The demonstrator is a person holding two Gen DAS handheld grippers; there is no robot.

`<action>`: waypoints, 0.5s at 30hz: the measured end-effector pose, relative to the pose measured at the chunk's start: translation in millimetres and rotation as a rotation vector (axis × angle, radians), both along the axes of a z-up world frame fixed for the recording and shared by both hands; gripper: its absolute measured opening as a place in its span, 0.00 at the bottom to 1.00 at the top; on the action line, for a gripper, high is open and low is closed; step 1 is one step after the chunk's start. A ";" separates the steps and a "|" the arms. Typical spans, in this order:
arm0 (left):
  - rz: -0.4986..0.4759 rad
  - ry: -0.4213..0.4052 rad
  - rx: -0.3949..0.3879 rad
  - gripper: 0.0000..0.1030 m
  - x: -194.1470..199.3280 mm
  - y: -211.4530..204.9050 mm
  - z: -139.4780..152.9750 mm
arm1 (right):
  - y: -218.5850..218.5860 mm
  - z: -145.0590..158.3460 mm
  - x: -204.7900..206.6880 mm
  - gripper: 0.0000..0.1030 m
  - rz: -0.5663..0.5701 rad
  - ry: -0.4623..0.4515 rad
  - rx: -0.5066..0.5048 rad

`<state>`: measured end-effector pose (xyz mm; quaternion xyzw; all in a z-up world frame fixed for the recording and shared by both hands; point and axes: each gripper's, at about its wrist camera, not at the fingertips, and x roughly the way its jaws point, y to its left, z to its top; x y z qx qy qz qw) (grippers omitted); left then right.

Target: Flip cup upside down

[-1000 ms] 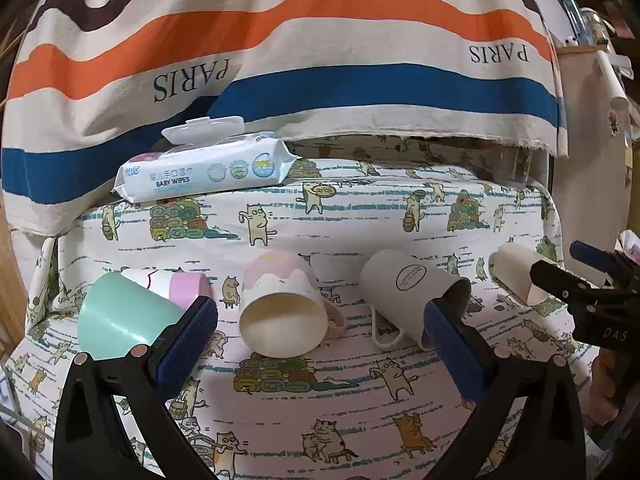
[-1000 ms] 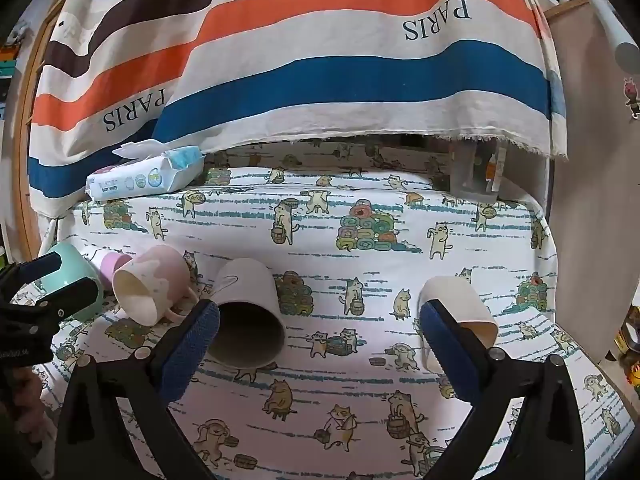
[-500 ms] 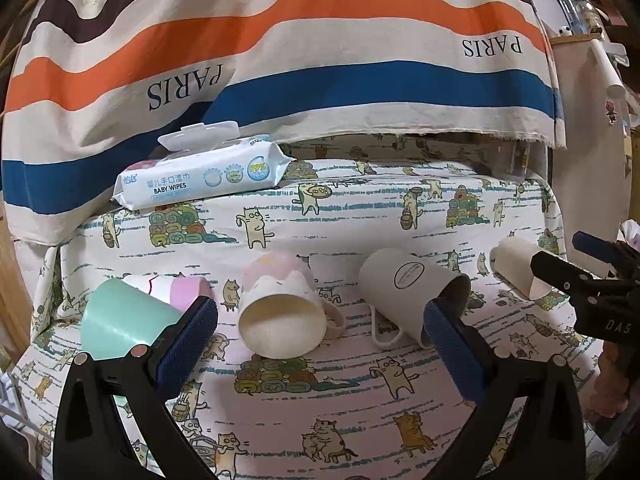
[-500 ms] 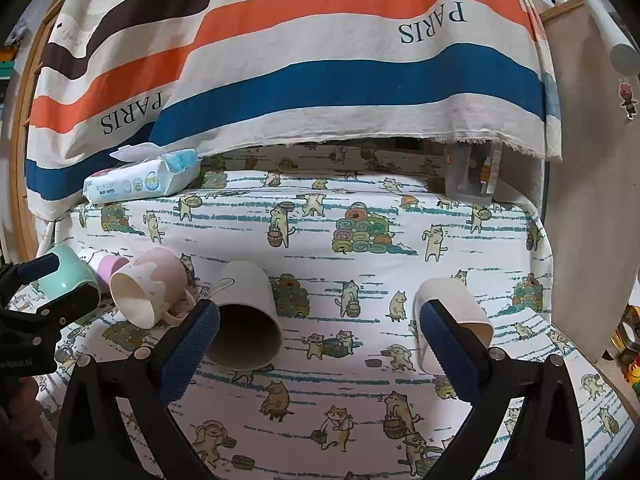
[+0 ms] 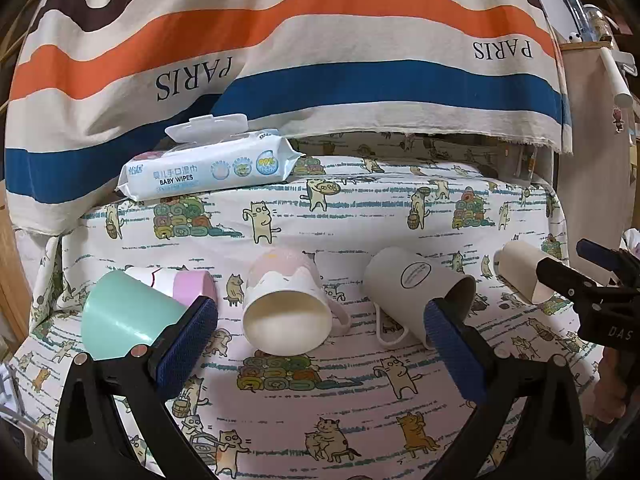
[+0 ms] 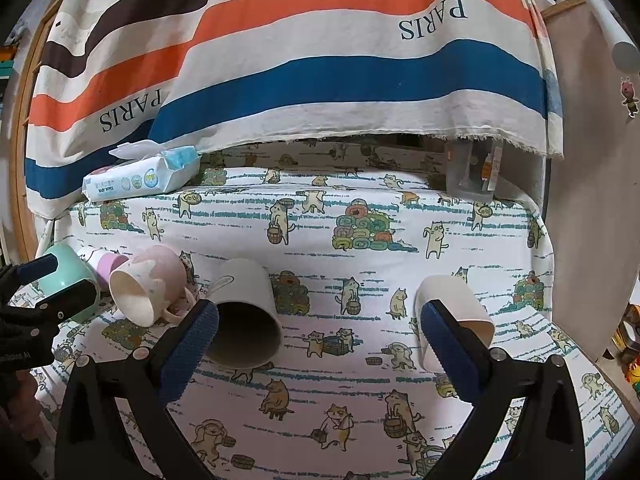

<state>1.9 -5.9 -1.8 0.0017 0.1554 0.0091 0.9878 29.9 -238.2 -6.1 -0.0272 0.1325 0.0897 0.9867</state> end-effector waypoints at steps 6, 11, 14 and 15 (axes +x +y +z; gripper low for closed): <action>-0.001 0.003 -0.003 0.99 0.5 0.1 -0.1 | -0.5 0.0 -0.8 0.99 0.000 0.000 0.000; -0.002 0.002 -0.003 0.99 0.6 0.5 0.1 | -0.6 -0.1 -0.6 0.99 0.000 0.001 0.001; -0.001 0.003 -0.003 0.99 0.6 0.2 0.0 | -0.8 0.0 -0.6 0.99 0.000 0.001 0.001; -0.001 0.003 -0.003 0.99 0.5 0.2 0.0 | -0.9 0.2 -0.9 0.99 0.000 0.001 0.001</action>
